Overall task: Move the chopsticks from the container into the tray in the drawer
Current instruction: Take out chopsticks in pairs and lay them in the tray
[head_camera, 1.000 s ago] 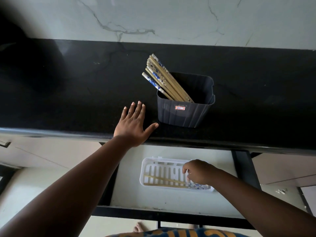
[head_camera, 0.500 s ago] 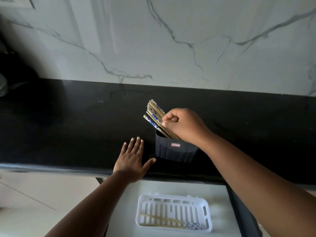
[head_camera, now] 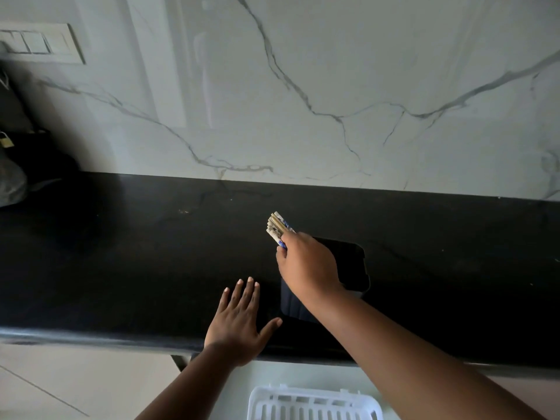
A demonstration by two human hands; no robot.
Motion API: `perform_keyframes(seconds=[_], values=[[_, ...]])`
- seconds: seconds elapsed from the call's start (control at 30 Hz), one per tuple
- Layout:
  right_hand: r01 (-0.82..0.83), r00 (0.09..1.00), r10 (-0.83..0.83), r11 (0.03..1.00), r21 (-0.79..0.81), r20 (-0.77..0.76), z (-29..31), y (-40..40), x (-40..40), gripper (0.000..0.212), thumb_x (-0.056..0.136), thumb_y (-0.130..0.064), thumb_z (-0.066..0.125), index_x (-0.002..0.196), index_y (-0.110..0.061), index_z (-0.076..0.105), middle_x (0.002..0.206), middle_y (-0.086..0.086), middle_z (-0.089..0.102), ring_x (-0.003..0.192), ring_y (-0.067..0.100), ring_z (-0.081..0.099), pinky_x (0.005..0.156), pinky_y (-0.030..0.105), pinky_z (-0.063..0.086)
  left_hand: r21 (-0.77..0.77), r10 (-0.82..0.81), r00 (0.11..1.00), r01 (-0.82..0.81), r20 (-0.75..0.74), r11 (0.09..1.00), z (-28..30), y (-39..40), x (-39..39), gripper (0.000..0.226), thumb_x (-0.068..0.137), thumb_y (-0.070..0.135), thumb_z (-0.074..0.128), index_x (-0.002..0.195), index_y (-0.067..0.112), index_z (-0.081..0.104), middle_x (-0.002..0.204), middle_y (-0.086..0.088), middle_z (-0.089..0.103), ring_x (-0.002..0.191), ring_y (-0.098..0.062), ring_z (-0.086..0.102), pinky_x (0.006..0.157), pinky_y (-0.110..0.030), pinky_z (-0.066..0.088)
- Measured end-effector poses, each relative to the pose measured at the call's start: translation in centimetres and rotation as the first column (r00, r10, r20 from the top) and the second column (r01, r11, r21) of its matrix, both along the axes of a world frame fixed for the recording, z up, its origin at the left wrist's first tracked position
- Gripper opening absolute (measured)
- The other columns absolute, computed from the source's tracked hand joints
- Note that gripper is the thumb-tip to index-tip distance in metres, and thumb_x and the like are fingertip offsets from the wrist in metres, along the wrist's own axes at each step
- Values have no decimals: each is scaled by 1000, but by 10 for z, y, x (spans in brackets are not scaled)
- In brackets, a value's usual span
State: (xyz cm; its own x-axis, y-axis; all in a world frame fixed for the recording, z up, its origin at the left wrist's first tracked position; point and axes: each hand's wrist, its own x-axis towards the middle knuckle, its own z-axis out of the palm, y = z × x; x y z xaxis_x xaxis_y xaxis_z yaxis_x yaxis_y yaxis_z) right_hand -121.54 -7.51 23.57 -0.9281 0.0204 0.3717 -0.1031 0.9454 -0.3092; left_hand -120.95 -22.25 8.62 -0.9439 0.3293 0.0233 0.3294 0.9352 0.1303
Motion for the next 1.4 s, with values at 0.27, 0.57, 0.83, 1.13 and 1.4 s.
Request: perform_keyframes(seconds=[0.27, 0.57, 0.83, 1.13, 1.4], values=[[-62, 998, 63, 909, -411, -10, 65, 47, -5, 21, 86, -18, 66, 69, -6, 65, 61, 13, 62, 55, 21, 53, 54, 30, 42, 24, -4, 998, 3, 66, 1000, 1, -1, -2, 100, 77, 82, -3, 151, 16, -11, 156, 3, -23, 141, -16, -29, 112, -33, -24], [-190, 972, 202, 395, -899, -117, 181, 111, 17, 6, 83, -11, 73, 89, -9, 73, 77, 10, 74, 68, 23, 71, 64, 34, 60, 695, 58, 982, -168, 179, 699, 104, 9, -20, 49, 92, 31, 64, 137, 23, 48, 155, -13, 34, 144, -26, 27, 118, -44, 22], [-203, 961, 242, 296, -933, -132, 172, 81, 24, 4, 85, -8, 70, 87, -9, 73, 77, 9, 73, 65, 22, 72, 61, 32, 59, 932, -374, 915, -5, 150, 363, 256, 61, 15, 22, 91, 30, 63, 100, 12, 73, 93, -5, 76, 85, -15, 71, 70, -21, 52], [-682, 614, 338, 682, -264, -713, 199, 78, 68, 28, 85, -8, 69, 112, -15, 68, 108, -5, 72, 102, 6, 68, 88, 21, 54, 938, -403, 847, -320, 347, 136, 256, 47, 5, 18, 95, 12, 56, 104, 3, 69, 100, -16, 74, 90, -28, 73, 65, -31, 58], [-370, 439, 805, 567, 736, -399, 134, 90, 75, 23, 96, -14, 56, 113, -13, 71, 118, 6, 69, 114, 23, 63, 97, 35, 51, 930, -575, 762, -368, 298, -5, 273, 43, 1, 22, 91, 14, 56, 94, 6, 77, 88, -14, 73, 70, -20, 71, 55, -27, 57]])
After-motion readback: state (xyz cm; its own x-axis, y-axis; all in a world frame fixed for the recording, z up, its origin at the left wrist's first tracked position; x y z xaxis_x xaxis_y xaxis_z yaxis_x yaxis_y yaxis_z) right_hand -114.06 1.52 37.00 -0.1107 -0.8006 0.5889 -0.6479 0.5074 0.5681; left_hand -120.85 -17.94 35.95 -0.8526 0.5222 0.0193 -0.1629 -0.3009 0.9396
